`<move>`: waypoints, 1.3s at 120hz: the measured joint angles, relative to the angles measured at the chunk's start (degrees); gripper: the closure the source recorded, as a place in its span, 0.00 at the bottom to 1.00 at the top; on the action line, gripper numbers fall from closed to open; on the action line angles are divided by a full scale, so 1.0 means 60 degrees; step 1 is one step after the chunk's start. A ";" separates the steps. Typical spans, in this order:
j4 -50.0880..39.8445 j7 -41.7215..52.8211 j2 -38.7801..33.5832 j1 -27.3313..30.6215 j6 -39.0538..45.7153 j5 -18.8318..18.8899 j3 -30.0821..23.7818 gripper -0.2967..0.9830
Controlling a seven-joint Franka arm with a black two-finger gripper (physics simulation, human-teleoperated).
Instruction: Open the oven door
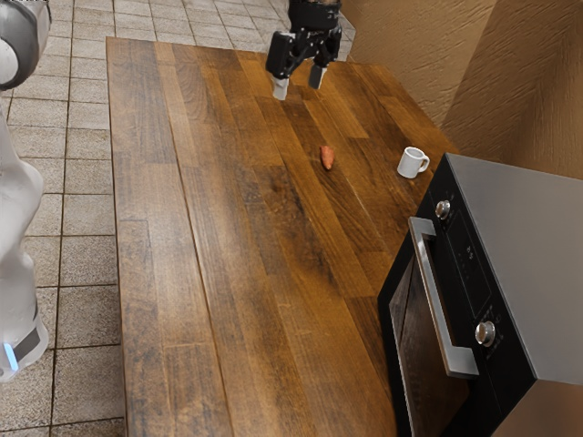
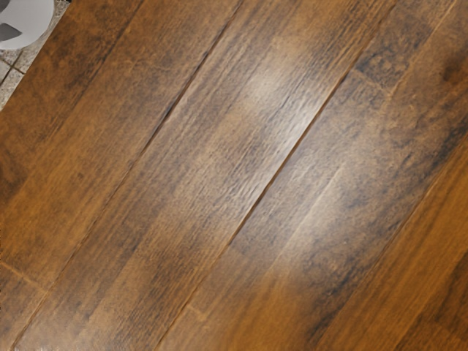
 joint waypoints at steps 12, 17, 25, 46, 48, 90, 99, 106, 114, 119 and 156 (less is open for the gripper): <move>0.0004 -0.0357 0.0033 -0.0231 -0.0027 0.0007 -0.0009 0.23; 0.0006 -0.0488 -0.0028 -0.0397 -0.0039 0.0012 -0.0020 0.23; 0.0009 -0.0684 -0.0374 -0.0955 -0.0095 0.0028 -0.0041 0.23; -0.0236 -0.1105 -0.0715 -0.0738 -0.0249 0.0025 -0.0501 0.23; -0.0463 -0.1135 -0.0926 -0.0291 -0.0216 0.0021 -0.1018 0.23; -0.4637 -0.0423 -0.4408 0.1671 0.3891 0.0062 -0.6006 0.23; -0.4675 -0.0032 -0.4346 0.1707 0.4572 0.0042 -0.6441 0.23; -0.4679 0.0434 -0.4260 0.1678 0.4950 0.0049 -0.6577 0.23; -0.4683 0.0867 -0.4091 0.1581 0.5270 0.0050 -0.6707 0.23; -0.4678 0.1120 -0.4036 0.1555 0.5424 0.0050 -0.6827 0.23; -0.4592 0.2666 -0.3270 0.1821 0.6542 0.0081 -0.7335 0.24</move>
